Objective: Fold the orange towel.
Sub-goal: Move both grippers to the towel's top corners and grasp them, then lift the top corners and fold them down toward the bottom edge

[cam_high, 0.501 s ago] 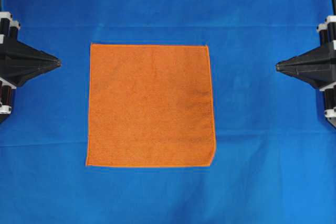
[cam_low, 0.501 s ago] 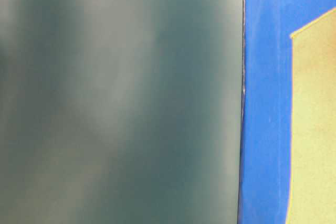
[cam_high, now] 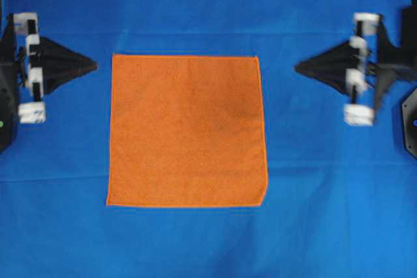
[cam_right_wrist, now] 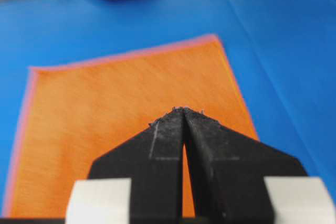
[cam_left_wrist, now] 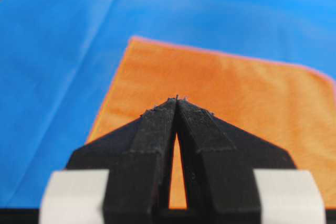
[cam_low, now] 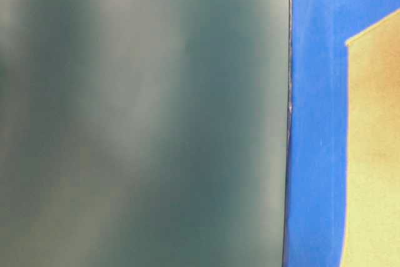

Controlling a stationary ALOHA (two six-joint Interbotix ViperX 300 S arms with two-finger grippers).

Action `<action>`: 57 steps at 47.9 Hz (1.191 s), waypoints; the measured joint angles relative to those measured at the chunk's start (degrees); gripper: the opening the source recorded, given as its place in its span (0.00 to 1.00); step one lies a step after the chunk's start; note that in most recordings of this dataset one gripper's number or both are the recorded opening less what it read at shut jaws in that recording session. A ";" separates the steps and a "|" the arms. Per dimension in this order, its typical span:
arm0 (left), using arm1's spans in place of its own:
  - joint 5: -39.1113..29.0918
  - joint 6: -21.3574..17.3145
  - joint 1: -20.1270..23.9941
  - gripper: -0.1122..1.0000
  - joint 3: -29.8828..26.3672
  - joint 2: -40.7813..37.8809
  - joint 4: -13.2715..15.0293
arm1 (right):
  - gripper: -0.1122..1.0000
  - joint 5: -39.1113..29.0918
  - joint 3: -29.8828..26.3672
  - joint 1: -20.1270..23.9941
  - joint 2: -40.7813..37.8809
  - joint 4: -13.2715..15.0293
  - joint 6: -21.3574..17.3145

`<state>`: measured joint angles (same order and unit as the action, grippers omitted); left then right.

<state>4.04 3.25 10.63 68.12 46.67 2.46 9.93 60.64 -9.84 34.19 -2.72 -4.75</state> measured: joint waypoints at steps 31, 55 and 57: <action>16.70 0.35 9.49 0.93 3.25 -29.44 0.09 | 0.64 -2.99 -11.60 -9.93 -34.98 -0.18 -0.88; 18.11 0.35 16.44 0.82 0.70 -41.92 0.09 | 0.62 1.67 -12.30 -11.51 -42.98 -0.18 -0.88; 17.58 0.35 16.61 0.75 0.62 -42.10 0.09 | 0.57 1.85 -12.30 -11.69 -43.07 -0.26 -0.88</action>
<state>21.62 3.60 27.25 68.73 4.57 2.55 11.78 48.34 -21.53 -8.88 -2.99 -5.63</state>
